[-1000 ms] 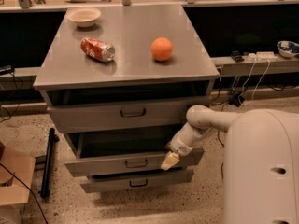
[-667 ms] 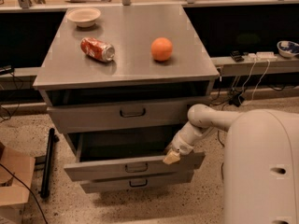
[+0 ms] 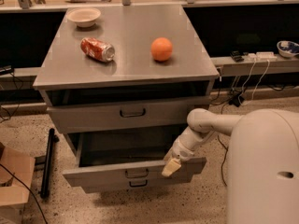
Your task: Open middle drawer
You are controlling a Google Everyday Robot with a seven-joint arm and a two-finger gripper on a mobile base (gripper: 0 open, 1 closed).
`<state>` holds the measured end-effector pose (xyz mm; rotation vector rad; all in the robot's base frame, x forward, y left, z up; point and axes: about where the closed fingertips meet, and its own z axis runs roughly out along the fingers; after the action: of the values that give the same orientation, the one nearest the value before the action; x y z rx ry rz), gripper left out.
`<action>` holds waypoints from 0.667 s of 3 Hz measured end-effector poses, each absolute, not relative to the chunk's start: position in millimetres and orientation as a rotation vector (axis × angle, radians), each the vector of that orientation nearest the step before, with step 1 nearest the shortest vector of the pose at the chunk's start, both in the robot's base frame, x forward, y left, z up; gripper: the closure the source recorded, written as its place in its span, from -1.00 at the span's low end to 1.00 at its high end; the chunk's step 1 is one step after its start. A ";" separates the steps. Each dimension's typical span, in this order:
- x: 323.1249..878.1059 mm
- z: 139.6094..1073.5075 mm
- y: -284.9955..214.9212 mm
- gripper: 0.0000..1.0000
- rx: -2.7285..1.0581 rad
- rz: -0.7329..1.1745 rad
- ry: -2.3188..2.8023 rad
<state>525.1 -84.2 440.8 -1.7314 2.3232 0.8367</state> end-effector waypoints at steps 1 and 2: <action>525.0 441.0 -84.2 -1.00 -1.731 0.837 2.323; 525.0 441.1 -84.2 -1.00 -1.731 0.837 2.323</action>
Offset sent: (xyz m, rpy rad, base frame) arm 0.0029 -0.0024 0.0018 -0.0466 -0.0003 0.0351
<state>525.0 -84.2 441.1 -1.7315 2.3232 0.8367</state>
